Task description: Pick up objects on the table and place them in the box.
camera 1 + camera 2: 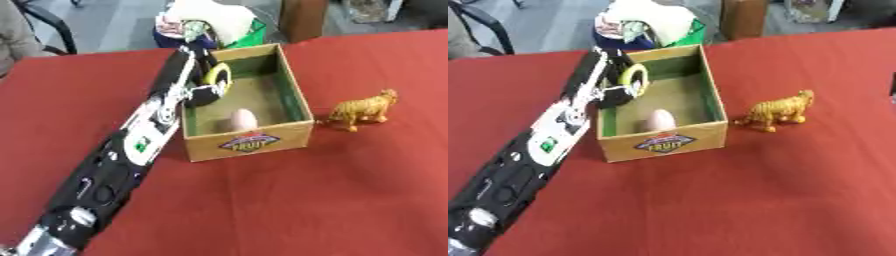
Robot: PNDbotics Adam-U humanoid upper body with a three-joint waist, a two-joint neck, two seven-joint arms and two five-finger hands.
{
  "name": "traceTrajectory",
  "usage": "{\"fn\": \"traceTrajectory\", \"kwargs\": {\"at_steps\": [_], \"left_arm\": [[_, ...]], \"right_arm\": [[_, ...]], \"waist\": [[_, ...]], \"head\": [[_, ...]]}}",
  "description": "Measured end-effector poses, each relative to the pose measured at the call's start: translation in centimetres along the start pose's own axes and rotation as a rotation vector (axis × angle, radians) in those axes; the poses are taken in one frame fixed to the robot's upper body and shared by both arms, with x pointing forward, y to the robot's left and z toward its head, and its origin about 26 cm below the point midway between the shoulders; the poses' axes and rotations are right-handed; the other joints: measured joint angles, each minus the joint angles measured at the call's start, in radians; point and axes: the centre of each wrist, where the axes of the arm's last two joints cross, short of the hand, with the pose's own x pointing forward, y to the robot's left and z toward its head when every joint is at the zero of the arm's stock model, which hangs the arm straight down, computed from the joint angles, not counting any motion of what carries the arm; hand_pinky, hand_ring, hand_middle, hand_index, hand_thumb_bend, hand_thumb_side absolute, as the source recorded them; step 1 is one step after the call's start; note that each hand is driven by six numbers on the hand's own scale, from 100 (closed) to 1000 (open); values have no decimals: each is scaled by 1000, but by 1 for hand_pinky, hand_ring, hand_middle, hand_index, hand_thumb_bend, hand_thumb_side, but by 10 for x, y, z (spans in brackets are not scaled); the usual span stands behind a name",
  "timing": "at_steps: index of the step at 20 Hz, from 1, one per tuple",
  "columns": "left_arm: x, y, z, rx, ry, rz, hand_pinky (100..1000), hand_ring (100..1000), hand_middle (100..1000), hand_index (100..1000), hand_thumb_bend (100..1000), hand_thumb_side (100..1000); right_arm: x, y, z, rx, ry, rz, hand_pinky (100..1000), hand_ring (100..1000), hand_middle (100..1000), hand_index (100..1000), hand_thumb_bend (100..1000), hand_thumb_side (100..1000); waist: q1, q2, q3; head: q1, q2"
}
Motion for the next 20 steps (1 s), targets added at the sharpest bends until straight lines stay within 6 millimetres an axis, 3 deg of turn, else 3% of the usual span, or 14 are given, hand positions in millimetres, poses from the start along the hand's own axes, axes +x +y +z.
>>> {"fn": "traceTrajectory", "kwargs": {"at_steps": [2, 3, 4, 7, 11, 14, 20], "left_arm": [[-1, -2, 1, -52, -31, -2, 639, 580, 618, 764, 679, 218], [-1, -3, 3, -71, -44, 2, 643, 587, 625, 768, 694, 234], [-2, -3, 6, -84, -55, 9, 673, 626, 676, 786, 779, 322], [-1, 5, 14, -74, -81, 54, 687, 648, 705, 793, 840, 402], [-1, 25, 29, 11, -91, 145, 688, 637, 699, 787, 789, 418], [-2, 40, 41, 108, -83, 228, 677, 602, 653, 766, 645, 326], [-8, 52, 62, 251, -55, 366, 650, 561, 601, 751, 547, 247]], "right_arm": [[0, 0, 0, 0, 2, 0, 519, 653, 685, 795, 100, 100], [-1, 0, 0, -1, 2, 1, 519, 654, 685, 795, 100, 100], [-1, 0, 0, -1, 4, 2, 519, 655, 686, 794, 100, 100], [-4, -1, 1, -2, 16, 8, 520, 658, 688, 795, 100, 100], [-6, -8, -2, -1, 25, 42, 524, 667, 694, 799, 100, 100], [-7, -12, -8, 23, 23, 89, 534, 686, 708, 806, 100, 100], [-9, -14, -27, 140, 5, 233, 568, 728, 741, 825, 148, 100]], "waist": [[0, 0, 4], [0, 0, 8], [0, 0, 11], [0, 0, 20], [0, 0, 35], [0, -1, 47], [-1, -6, 67]], "head": [[-1, -1], [-2, -1], [-2, -1], [-8, -1], [-19, -1], [-30, -1], [-56, -1]]}}
